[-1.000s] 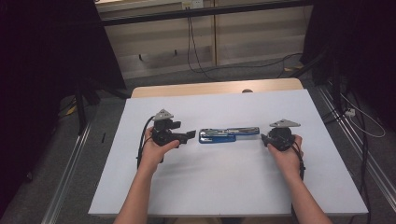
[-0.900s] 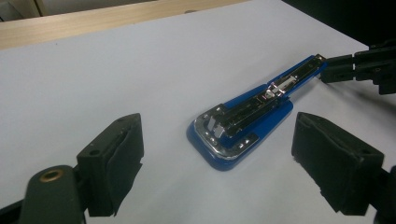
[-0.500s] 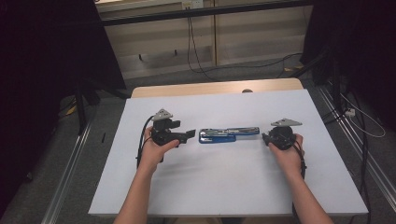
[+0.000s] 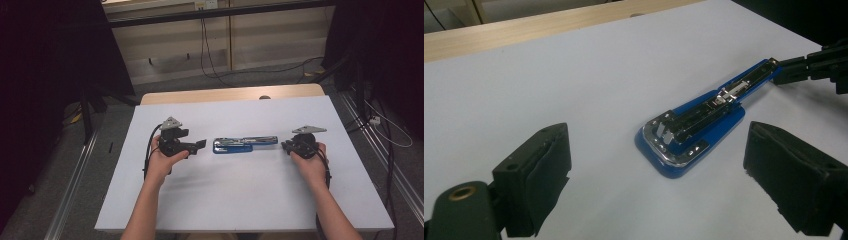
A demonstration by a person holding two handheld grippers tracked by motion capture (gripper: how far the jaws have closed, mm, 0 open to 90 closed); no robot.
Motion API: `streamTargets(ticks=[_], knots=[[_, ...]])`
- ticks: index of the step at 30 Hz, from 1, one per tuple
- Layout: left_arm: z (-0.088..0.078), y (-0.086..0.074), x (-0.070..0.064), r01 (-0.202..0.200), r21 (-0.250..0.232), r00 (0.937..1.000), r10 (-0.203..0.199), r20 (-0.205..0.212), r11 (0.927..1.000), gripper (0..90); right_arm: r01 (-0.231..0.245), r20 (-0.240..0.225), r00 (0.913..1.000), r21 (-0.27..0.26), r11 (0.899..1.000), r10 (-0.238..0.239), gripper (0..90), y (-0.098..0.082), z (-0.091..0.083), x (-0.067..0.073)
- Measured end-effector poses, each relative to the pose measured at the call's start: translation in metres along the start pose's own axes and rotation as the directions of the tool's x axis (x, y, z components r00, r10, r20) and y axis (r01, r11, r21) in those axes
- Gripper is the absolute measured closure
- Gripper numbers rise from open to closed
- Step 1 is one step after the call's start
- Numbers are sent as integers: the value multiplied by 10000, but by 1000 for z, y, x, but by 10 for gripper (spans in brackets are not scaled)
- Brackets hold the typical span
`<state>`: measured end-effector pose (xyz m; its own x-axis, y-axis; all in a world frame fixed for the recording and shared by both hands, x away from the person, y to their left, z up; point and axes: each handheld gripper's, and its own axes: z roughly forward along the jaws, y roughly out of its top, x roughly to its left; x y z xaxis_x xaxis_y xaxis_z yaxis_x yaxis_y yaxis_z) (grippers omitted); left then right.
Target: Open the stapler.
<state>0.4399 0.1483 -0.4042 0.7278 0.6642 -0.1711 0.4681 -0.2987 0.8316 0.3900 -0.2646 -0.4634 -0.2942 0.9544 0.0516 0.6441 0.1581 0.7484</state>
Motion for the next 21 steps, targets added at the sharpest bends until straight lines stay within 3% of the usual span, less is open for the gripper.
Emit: streamTargets(ticks=[6,15,21], knots=[[-4,0,2,100,-68,9999,-100,-6,9999,105,223,-247,9994,-97,9997,-225,796,3,-7,-2],[-11,-3,3,148,57,9996,-146,-227,9999,95,196,-690,9974,-361,9992,-220,796,15,-18,-2],[-16,-4,4,209,-29,9995,-210,-252,9998,92,385,-744,9963,-471,9981,-419,796,25,-28,-2]])
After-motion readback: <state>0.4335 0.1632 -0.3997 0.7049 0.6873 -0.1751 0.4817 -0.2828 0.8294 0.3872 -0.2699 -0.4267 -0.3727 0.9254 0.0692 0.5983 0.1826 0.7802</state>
